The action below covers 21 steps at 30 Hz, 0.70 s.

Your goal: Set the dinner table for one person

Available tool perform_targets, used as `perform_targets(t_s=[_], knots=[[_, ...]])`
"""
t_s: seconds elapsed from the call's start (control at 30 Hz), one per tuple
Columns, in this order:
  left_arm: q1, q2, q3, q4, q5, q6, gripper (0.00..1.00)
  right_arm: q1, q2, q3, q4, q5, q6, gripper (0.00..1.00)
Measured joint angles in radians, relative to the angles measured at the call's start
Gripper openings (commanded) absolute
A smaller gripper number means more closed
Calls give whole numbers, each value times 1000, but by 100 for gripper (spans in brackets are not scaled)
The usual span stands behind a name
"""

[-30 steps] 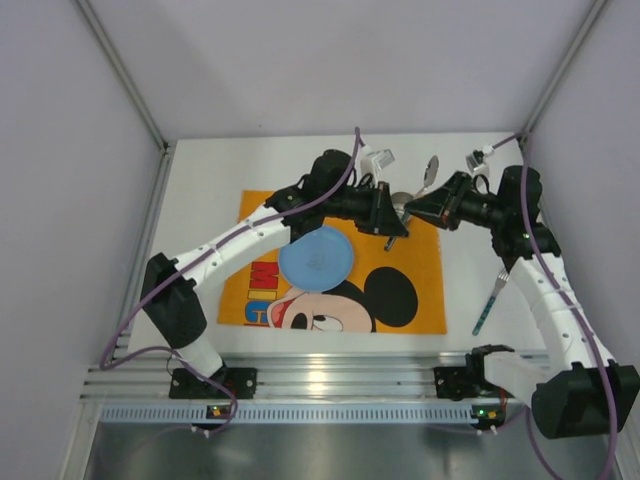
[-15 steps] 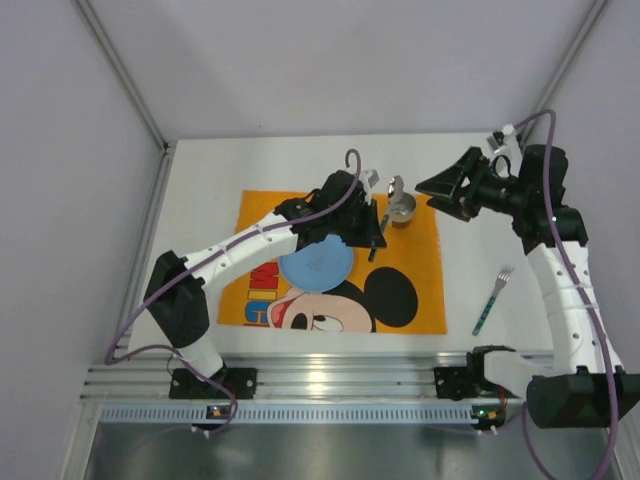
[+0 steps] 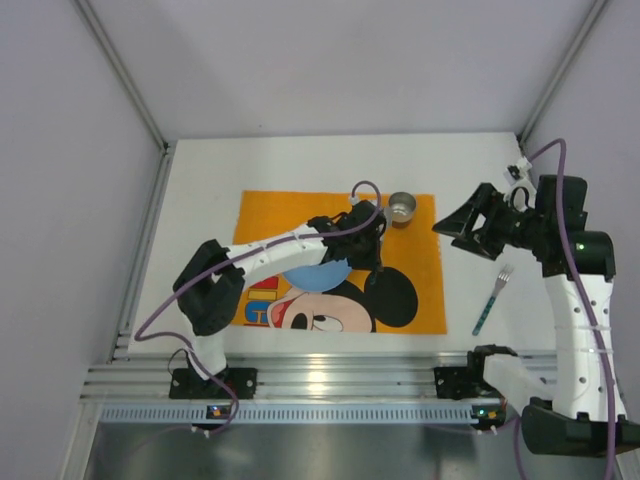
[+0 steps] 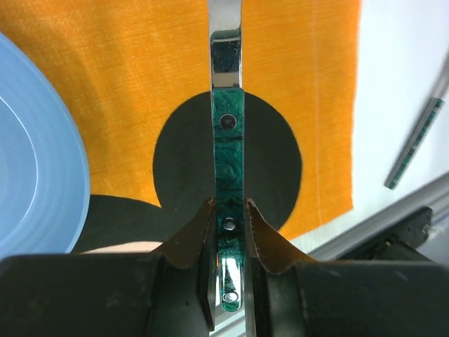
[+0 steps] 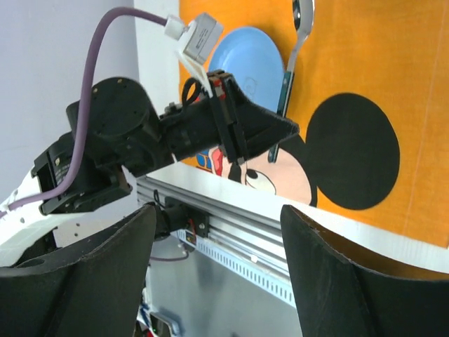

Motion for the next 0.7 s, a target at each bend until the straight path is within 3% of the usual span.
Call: perform_targets(t_s=[0.47, 0.5, 0.57, 0.67, 0.7], knots=[[-31, 182, 0, 16, -70, -47, 0, -5, 1, 23, -161, 62, -86, 73], [-33, 183, 0, 17, -71, -47, 2, -5, 1, 17, -163, 66, -87, 72], [-35, 183, 0, 20, -70, -50, 18, -5, 3, 7, -166, 72, -88, 72], [-35, 183, 2, 27, -70, -53, 24, -5, 11, -3, -169, 79, -92, 72], [-35, 185, 9, 23, -69, -55, 31, -5, 16, -3, -171, 82, -94, 72]])
